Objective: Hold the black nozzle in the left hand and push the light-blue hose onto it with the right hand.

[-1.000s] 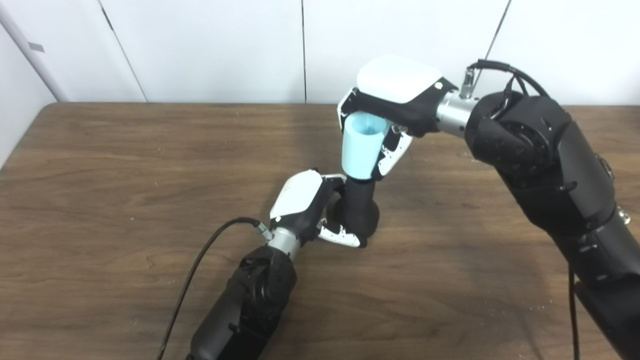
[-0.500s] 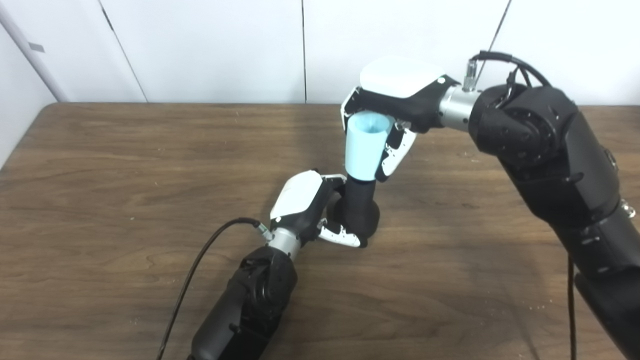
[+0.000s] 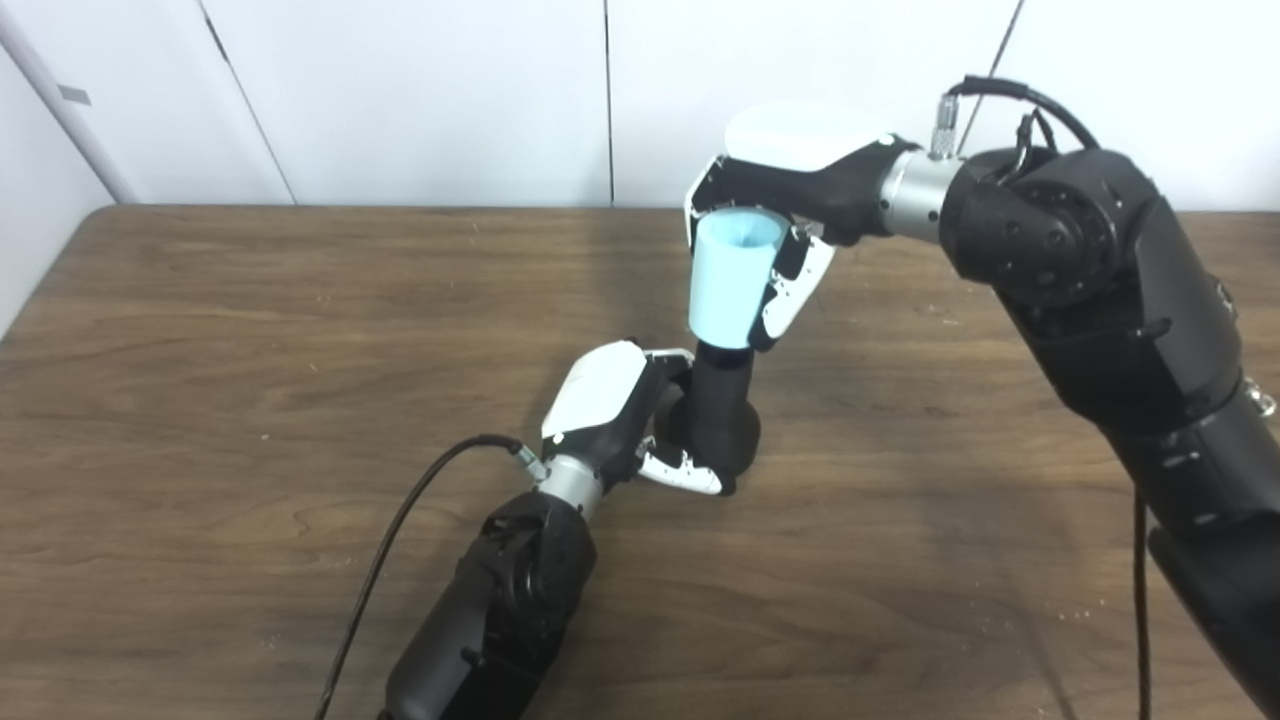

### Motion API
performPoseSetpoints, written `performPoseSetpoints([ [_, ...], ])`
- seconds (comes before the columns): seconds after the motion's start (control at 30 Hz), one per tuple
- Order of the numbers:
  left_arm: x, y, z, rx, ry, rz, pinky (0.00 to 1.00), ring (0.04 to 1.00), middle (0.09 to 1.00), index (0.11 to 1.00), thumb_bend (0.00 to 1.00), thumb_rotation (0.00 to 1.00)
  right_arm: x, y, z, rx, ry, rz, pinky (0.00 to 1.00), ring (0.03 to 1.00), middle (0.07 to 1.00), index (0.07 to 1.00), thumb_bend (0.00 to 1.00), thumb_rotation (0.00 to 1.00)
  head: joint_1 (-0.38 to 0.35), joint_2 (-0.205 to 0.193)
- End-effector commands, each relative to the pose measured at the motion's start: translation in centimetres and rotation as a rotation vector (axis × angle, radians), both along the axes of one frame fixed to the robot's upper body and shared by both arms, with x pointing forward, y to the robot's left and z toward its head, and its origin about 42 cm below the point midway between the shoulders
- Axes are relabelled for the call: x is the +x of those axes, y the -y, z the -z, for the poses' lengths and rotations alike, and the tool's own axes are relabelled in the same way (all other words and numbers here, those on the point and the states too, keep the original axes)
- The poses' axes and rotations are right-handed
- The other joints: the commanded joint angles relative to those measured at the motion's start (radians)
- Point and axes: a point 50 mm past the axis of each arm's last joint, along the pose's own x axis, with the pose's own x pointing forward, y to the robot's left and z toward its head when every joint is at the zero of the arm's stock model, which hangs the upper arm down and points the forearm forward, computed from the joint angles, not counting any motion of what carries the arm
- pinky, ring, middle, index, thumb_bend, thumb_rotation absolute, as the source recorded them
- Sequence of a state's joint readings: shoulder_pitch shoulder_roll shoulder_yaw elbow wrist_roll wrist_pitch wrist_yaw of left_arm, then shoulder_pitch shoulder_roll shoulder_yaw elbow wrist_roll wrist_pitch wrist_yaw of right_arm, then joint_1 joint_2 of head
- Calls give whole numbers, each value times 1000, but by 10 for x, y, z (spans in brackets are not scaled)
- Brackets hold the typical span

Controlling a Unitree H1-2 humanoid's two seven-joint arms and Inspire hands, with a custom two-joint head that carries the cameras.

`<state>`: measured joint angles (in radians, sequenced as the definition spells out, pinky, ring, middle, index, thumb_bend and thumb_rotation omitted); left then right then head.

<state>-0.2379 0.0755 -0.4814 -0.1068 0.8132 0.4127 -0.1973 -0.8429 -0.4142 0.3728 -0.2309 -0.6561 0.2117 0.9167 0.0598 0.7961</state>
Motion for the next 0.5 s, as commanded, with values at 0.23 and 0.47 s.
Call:
performPoseSetpoints([
  [0.23, -22, -8, 54, 90, -269, 16, 1000, 830, 702, 482, 518, 42, -5, 2, -21, -9, 97, -4, 318, 466, 478, 467, 501, 0, -2, 4],
  [0.47, -21, -7, 53, 85, -268, 13, 1000, 820, 706, 482, 518, 42, -9, -1, -17, -48, 112, -15, 333, 469, 476, 455, 502, 0, -1, 3],
])
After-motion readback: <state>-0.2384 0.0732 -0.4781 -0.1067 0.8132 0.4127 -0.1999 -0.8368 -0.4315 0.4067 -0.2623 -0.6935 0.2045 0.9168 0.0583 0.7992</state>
